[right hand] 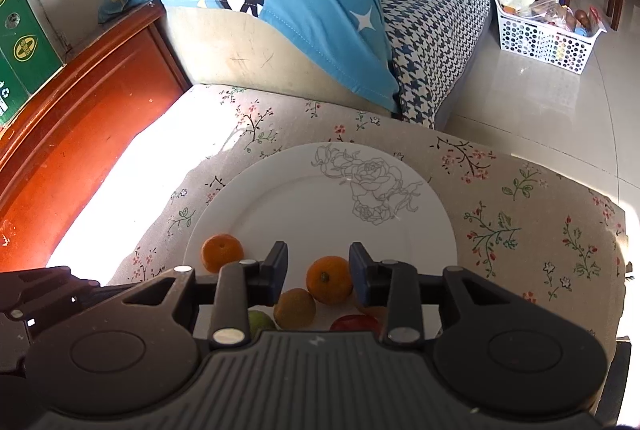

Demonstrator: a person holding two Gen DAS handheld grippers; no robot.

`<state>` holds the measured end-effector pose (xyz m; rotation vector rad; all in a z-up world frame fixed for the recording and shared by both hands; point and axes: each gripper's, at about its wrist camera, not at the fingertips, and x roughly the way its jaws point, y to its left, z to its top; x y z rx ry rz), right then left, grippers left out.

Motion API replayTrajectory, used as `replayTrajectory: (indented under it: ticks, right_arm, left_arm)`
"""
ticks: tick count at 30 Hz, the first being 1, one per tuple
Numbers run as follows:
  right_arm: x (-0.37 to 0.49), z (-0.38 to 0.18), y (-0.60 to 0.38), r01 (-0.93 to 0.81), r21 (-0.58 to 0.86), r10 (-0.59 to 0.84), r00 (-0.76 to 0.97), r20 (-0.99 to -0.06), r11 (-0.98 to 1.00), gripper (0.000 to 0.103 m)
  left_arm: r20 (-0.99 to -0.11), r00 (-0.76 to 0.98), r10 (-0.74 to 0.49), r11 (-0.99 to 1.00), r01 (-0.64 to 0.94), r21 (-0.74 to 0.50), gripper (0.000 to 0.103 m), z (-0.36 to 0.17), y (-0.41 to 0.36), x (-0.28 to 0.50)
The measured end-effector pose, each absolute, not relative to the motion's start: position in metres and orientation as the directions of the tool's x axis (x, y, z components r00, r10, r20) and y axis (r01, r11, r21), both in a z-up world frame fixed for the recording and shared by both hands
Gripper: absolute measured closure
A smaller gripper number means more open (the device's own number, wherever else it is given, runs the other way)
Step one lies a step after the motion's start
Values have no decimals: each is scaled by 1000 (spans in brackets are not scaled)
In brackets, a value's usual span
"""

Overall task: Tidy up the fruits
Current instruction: 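Place the green fruit on the plate with the left tool while the right tool releases the orange there, then grasp a green mango with the left tool while the right tool grasps another orange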

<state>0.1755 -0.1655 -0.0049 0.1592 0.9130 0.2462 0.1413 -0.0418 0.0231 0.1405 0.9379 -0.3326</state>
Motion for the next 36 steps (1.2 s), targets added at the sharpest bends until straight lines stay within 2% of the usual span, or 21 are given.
replayTrajectory:
  ticks: [3,6,12,14,23,29,36]
  right_arm:
    - [174,0,-165,-148,240,280,596,-752,959,63]
    - [173,4,-164,-149,248,287,600,-746,957,61]
    - [167,10,-160,-153,251,292,607,-740,956,58]
    - [164,13,-158,-151,256,294,608,-738,955,52]
    - [137,27,-149,-157,287,320,625,-712,945,46]
    - [110,22,-133,-189,325,372,587,-719,927,46]
    - [85,4,-106,-258,327,416,508,-755,909,46]
  left_arm:
    - [-808,553,-202,943,334,-7,36,25,-41,141]
    - [-812,551,-190,946,324,-2,28,27,-42,142]
    - [-817,552,-170,945,326,23,26,33,-37,138]
    - [-814,558,-159,948,317,32,25,38,-32,137]
    - [-774,626,-98,973,225,58,19,69,12,130]
    - [-756,652,-61,986,158,56,18,78,45,117]
    - [-783,621,-41,991,124,46,18,70,63,110]
